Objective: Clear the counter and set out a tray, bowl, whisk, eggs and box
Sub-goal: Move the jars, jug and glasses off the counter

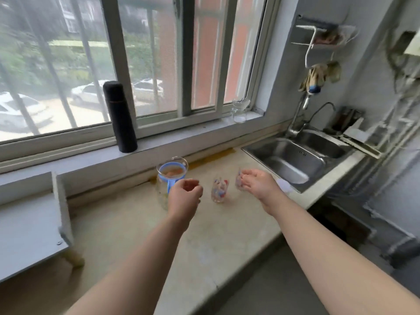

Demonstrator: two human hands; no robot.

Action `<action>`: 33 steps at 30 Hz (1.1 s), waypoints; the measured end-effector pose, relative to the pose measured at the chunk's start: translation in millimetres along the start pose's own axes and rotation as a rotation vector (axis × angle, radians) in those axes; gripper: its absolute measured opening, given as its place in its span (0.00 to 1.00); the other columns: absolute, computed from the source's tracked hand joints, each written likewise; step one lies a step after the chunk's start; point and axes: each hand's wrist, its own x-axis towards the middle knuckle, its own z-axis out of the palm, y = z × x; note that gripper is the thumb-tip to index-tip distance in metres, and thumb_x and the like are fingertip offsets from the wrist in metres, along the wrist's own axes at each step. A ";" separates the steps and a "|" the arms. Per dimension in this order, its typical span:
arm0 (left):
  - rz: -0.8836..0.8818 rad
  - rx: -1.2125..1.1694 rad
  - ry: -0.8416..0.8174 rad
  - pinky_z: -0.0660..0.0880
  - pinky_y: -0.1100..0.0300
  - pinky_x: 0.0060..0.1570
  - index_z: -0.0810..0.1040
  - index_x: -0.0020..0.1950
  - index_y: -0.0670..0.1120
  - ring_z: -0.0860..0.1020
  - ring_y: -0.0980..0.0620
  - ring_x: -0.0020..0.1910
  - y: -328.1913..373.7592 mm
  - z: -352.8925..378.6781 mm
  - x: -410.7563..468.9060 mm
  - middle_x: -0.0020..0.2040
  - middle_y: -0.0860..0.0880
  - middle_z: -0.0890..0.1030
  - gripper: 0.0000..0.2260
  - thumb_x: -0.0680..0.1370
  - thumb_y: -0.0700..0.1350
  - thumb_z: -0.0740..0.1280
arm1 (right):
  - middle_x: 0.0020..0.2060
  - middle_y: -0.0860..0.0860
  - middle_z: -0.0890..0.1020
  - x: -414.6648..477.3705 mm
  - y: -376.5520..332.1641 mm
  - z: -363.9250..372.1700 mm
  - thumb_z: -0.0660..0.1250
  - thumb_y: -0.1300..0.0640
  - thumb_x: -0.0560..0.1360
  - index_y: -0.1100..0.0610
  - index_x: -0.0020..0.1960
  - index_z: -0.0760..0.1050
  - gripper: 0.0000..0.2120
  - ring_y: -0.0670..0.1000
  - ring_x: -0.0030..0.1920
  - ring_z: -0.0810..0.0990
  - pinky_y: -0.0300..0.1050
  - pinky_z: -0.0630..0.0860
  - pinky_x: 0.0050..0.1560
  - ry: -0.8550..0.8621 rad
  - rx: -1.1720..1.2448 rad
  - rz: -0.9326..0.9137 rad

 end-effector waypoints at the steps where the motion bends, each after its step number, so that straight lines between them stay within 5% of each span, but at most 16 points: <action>1: -0.007 -0.001 -0.021 0.78 0.54 0.47 0.78 0.52 0.42 0.79 0.47 0.44 -3.5 20.9 2.8 0.45 0.44 0.81 0.07 0.75 0.36 0.66 | 0.52 0.65 0.81 10.9 8.9 -20.1 0.62 0.63 0.76 0.69 0.58 0.75 0.13 0.68 0.62 0.75 0.62 0.69 0.67 0.031 -0.013 0.013; 2: -0.014 0.005 -0.039 0.78 0.54 0.47 0.78 0.52 0.42 0.79 0.47 0.44 -7.2 37.6 6.0 0.45 0.44 0.81 0.07 0.75 0.36 0.67 | 0.51 0.66 0.81 18.5 15.5 -36.2 0.61 0.64 0.76 0.69 0.58 0.75 0.13 0.57 0.53 0.79 0.60 0.69 0.66 0.061 -0.023 0.018; 3: -0.026 0.011 -0.059 0.77 0.55 0.46 0.79 0.52 0.42 0.79 0.47 0.44 -11.0 57.7 8.9 0.45 0.43 0.81 0.07 0.75 0.36 0.67 | 0.52 0.64 0.81 28.6 25.5 -55.4 0.61 0.63 0.77 0.68 0.61 0.74 0.15 0.47 0.50 0.71 0.56 0.70 0.65 0.089 -0.034 0.020; 6: -0.060 0.020 -0.122 0.75 0.60 0.41 0.79 0.55 0.41 0.78 0.48 0.44 -25.5 104.1 20.0 0.46 0.44 0.81 0.10 0.75 0.34 0.69 | 0.63 0.55 0.77 54.0 47.9 -98.7 0.60 0.61 0.79 0.62 0.69 0.71 0.19 0.52 0.61 0.75 0.42 0.69 0.62 0.138 -0.088 0.042; 10: -0.089 0.104 -0.191 0.74 0.63 0.42 0.78 0.59 0.42 0.79 0.51 0.47 -48.5 154.6 38.4 0.51 0.46 0.82 0.15 0.73 0.35 0.71 | 0.69 0.56 0.72 89.6 77.1 -137.5 0.63 0.61 0.77 0.60 0.71 0.68 0.22 0.54 0.68 0.71 0.46 0.67 0.67 0.150 -0.147 0.102; 16: -0.128 0.205 -0.229 0.75 0.62 0.46 0.77 0.62 0.42 0.79 0.51 0.46 -79.6 210.9 68.6 0.53 0.45 0.81 0.19 0.71 0.36 0.73 | 0.71 0.55 0.68 137.1 104.9 -155.6 0.67 0.59 0.75 0.56 0.74 0.62 0.30 0.56 0.69 0.69 0.46 0.66 0.67 0.102 -0.241 0.165; 26: -0.184 0.239 -0.242 0.72 0.66 0.38 0.75 0.64 0.44 0.80 0.50 0.51 -120.6 245.8 102.8 0.56 0.48 0.80 0.21 0.72 0.37 0.73 | 0.72 0.54 0.64 194.1 144.0 -141.9 0.74 0.58 0.70 0.50 0.78 0.52 0.44 0.57 0.71 0.66 0.49 0.64 0.68 0.041 -0.267 0.167; 33: -0.209 0.227 -0.264 0.74 0.57 0.51 0.72 0.68 0.46 0.76 0.48 0.60 -130.5 238.0 102.5 0.63 0.47 0.77 0.29 0.69 0.36 0.75 | 0.68 0.53 0.70 187.2 147.7 -142.1 0.75 0.59 0.68 0.51 0.74 0.60 0.40 0.56 0.67 0.69 0.46 0.68 0.64 0.009 -0.294 0.130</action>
